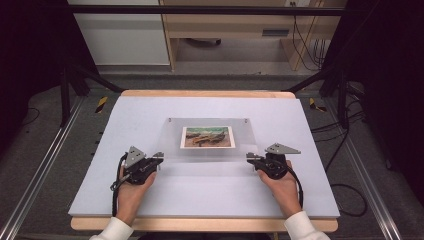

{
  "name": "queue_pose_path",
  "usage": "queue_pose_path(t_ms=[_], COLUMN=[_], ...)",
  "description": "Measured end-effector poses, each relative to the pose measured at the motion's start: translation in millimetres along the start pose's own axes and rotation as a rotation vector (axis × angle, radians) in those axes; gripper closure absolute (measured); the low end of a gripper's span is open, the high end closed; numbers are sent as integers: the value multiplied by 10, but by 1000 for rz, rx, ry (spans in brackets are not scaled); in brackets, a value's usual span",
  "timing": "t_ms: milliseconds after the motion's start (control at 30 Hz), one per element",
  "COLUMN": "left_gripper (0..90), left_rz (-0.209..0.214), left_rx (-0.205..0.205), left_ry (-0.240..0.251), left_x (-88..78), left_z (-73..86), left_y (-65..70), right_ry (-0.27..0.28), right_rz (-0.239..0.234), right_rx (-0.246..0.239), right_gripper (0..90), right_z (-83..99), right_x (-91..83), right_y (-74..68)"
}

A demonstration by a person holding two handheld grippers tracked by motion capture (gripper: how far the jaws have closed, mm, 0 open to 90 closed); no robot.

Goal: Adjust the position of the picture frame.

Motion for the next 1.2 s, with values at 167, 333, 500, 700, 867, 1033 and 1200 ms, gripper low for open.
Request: queue_pose_path(t_ms=[167,333,500,700,867,1033,1200], left_gripper=[841,841,842,842,842,814,650], left_rz=[-6,-8,-8,-11,-11,-9,-6], left_rx=[4,11,12,13,12,12,7], left_ry=[-33,-54,-61,-76,-81,-86,-86], left_x=[18,29,33,42,41,46,45], left_z=[59,99,110,131,130,129,132], left_y=[7,13,15,19,20,21,25], right_ry=[-37,-71,-84,-99,-99,-99,-102], right_rz=[-7,-2,-2,-3,-2,-7,-8], right_rx=[0,-10,-12,-18,-17,-8,10], right_gripper=[840,840,841,841,841,814,694], right_z=[59,98,112,132,131,135,150], right_x=[13,20,25,31,31,28,-23], right_y=[2,8,10,16,16,17,33])
Point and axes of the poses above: each handheld gripper's, and its own axes: x roughly forward along the jaws, z roughly out of its underside, y roughly to its right, the point moved 6 cm from there along x, roughly forward along the jaws, and after that the axes turned 2 degrees about x, right-handed, at the moved point
